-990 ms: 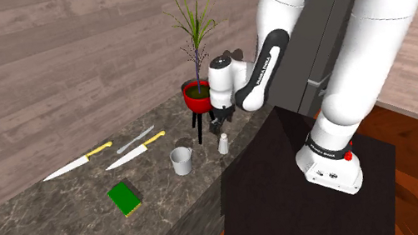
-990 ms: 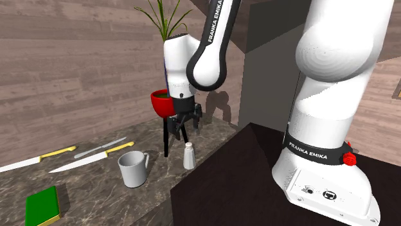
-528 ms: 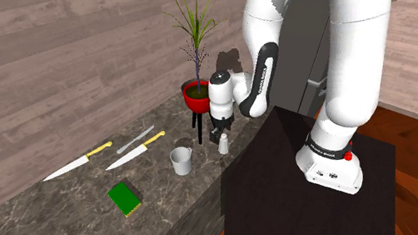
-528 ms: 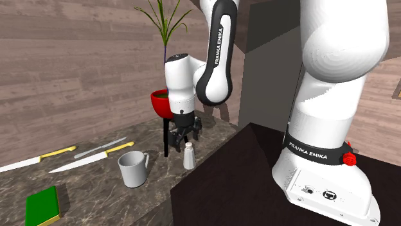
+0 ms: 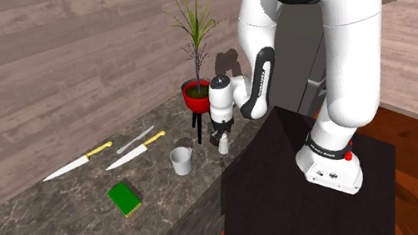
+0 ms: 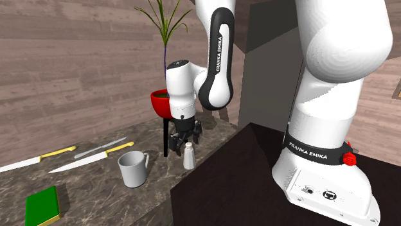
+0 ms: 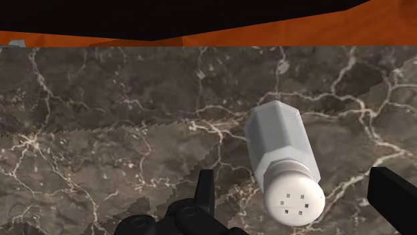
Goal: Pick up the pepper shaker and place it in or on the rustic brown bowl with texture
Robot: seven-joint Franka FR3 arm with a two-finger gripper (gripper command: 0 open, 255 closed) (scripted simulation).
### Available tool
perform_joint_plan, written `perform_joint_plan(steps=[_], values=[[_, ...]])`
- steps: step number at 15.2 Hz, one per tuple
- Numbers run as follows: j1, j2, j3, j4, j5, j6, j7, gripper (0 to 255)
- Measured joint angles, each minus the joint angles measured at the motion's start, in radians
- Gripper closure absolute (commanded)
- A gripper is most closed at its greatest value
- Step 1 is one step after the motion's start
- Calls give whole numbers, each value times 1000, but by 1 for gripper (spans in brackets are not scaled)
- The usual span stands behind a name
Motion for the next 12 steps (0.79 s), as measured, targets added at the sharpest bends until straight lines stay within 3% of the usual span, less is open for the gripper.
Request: perform_joint_plan(steps=[1,2,12], values=[[0,0,0,0,0,0,0,0],[0,0,0,0,0,0,0,255],[0,0,0,0,0,0,0,255]])
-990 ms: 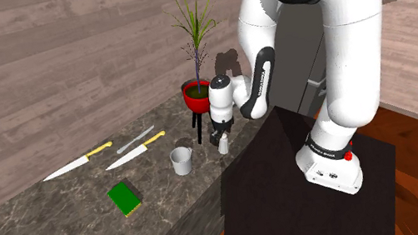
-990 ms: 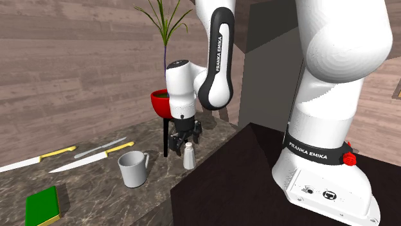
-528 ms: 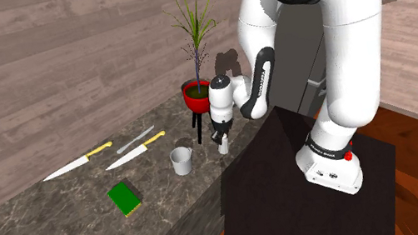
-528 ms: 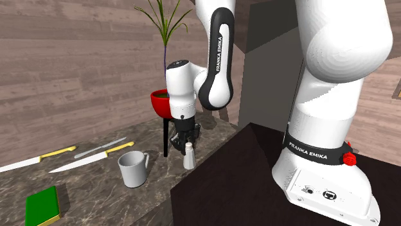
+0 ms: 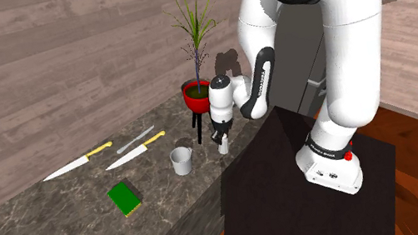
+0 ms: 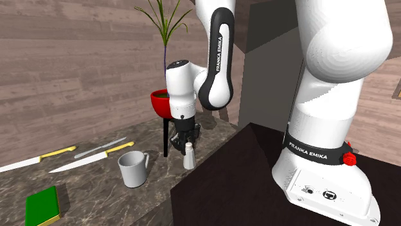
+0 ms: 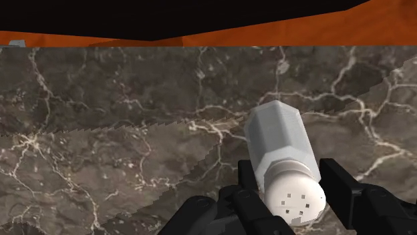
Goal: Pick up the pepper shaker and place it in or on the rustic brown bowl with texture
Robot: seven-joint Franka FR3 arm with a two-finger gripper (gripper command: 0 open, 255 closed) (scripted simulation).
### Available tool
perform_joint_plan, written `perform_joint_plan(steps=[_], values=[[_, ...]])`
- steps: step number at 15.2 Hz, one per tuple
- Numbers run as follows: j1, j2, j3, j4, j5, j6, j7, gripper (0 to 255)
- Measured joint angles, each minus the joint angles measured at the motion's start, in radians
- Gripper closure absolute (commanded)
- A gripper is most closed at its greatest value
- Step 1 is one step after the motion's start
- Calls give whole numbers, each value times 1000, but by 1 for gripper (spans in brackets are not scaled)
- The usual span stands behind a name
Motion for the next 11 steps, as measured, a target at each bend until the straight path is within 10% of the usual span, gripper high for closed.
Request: perform_joint_plan(steps=[11], values=[[-152,-195,193,-85,259,-114,-235,255]])
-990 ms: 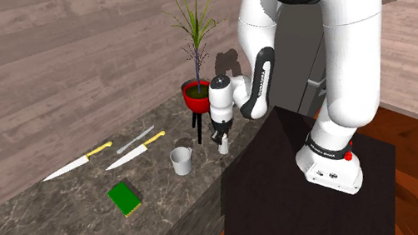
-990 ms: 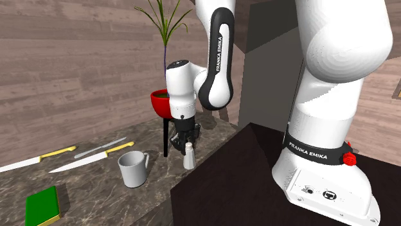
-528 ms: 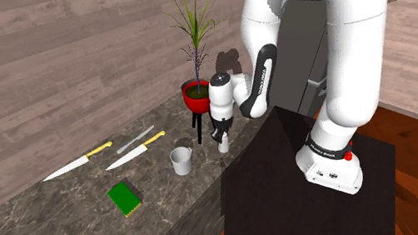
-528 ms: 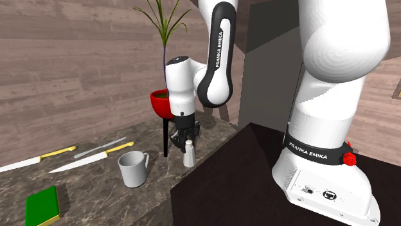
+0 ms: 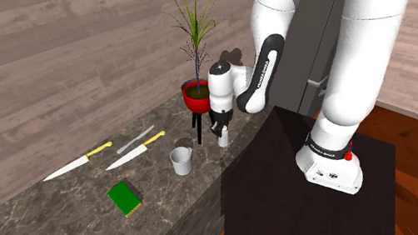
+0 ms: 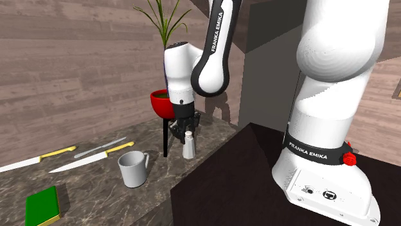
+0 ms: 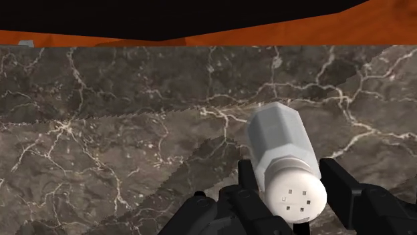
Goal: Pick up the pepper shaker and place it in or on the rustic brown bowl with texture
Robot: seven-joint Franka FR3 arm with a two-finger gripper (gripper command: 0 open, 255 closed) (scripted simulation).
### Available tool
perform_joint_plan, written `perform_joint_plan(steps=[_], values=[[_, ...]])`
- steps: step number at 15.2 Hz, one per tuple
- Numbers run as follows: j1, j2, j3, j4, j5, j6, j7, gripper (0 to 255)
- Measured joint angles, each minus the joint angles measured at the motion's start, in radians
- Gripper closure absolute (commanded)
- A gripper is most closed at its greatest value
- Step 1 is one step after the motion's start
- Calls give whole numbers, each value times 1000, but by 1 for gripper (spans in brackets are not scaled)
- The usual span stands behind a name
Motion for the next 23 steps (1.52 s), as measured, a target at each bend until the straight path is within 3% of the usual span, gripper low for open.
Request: perform_joint_plan(steps=[6,14,23], values=[[-49,-123,87,-42,195,-67,-159,255],[-32,-276,123,-56,422,-187,-334,255],[2,-403,102,-38,536,-320,-437,255]])
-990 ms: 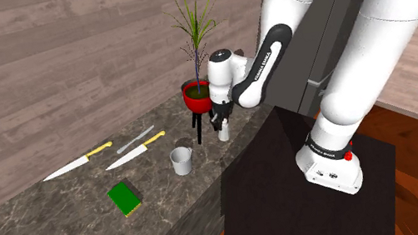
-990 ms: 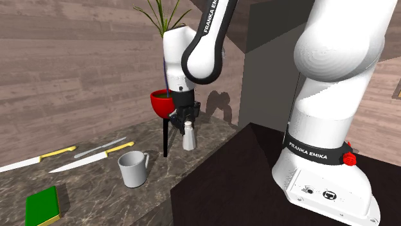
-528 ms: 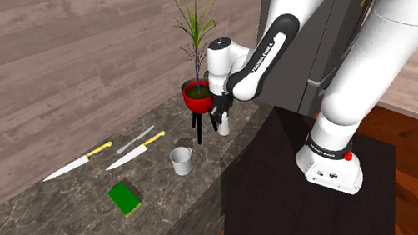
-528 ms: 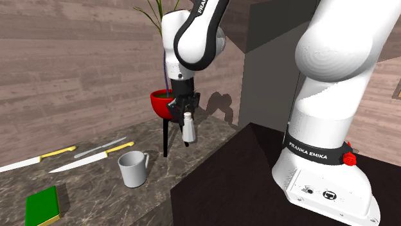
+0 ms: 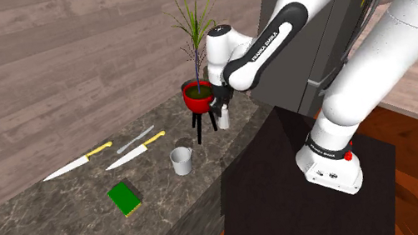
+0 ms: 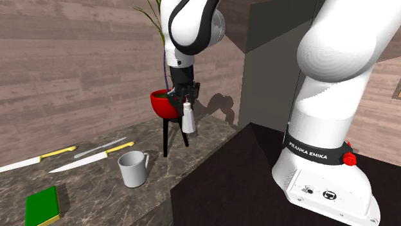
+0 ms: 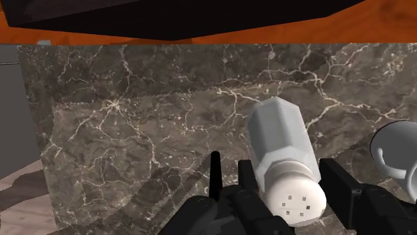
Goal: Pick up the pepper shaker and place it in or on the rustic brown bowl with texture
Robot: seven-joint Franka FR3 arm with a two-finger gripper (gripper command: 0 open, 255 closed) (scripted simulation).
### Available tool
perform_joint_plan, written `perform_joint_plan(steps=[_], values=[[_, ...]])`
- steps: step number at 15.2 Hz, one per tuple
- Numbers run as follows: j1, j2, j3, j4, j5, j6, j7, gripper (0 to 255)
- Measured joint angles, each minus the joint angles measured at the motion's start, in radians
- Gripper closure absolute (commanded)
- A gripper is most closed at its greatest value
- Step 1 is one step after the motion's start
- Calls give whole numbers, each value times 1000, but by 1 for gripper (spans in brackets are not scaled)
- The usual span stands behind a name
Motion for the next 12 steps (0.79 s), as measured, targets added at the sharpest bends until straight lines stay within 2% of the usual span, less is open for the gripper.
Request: perform_joint_plan(steps=[8,12], values=[[-88,179,-76,226,-69,-40,-107,255],[-119,285,-106,390,-79,-92,-166,255]])
